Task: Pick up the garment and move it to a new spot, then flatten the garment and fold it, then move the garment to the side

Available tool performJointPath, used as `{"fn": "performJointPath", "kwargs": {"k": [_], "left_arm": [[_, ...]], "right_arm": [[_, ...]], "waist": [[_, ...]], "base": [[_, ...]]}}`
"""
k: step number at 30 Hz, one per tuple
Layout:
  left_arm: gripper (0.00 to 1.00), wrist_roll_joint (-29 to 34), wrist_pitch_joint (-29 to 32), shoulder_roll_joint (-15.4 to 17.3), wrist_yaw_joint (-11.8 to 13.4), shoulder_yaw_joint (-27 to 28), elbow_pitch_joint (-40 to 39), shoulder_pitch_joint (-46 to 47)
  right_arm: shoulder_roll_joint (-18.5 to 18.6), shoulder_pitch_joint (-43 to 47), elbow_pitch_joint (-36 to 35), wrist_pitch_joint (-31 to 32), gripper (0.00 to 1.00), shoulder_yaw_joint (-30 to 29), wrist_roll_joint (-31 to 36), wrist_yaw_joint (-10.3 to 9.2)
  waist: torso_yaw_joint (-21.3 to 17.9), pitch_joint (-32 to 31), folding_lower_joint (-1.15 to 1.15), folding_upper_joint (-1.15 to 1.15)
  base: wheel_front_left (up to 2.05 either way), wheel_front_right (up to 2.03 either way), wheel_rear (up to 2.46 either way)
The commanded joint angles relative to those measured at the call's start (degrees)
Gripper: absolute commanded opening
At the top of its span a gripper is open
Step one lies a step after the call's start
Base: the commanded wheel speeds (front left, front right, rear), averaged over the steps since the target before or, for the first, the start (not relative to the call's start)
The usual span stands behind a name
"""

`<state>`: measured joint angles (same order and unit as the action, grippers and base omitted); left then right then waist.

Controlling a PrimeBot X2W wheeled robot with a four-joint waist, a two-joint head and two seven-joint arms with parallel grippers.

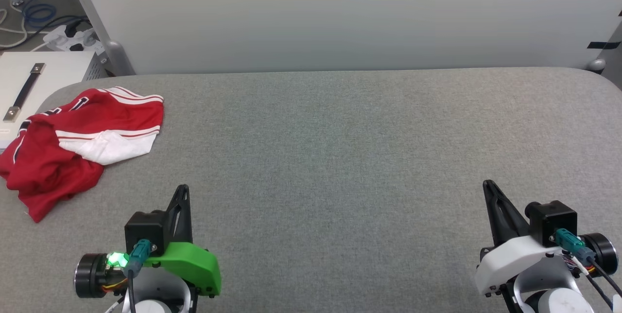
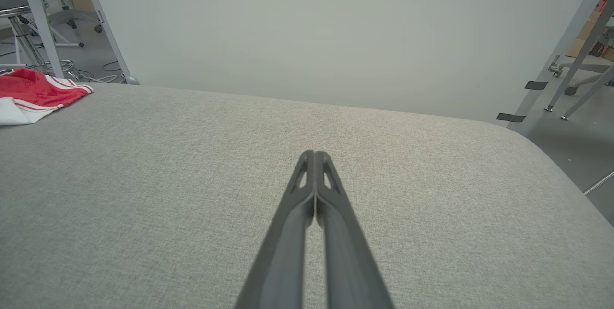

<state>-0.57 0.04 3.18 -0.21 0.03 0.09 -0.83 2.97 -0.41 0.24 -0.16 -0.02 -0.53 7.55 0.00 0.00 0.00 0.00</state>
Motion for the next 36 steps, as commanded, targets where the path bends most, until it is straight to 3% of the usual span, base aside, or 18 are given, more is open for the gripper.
{"fn": "performJointPath", "kwargs": {"k": [1,10,11,36], "left_arm": [[0.00,0.6,0.0,-0.3,0.2,0.0,-0.1,0.8],[0.00,0.6,0.0,-0.3,0.2,0.0,-0.1,0.8],[1.00,0.0,0.0,0.0,0.0,0.0,0.0,0.0],[1.00,-2.5,-3.2,0.0,-1.1,0.5,1.7,-0.2]], "right_arm": [[-0.1,0.4,-0.2,0.2,0.00,0.0,0.5,-0.06],[-0.1,0.4,-0.2,0.2,0.00,0.0,0.5,-0.06],[0.0,0.0,0.0,0.0,1.00,0.0,0.0,0.00],[0.0,-0.2,0.3,-3.1,1.00,-0.4,-3.3,-0.01]], "waist": [[0.0,0.0,0.00,0.00],[0.0,0.0,0.00,0.00],[0.0,0.0,0.00,0.00],[-0.1,0.2,0.00,0.00]], "base": [[0.00,0.00,0.00],[0.00,0.00,0.00],[0.00,0.00,0.00],[0.00,0.00,0.00]]}}
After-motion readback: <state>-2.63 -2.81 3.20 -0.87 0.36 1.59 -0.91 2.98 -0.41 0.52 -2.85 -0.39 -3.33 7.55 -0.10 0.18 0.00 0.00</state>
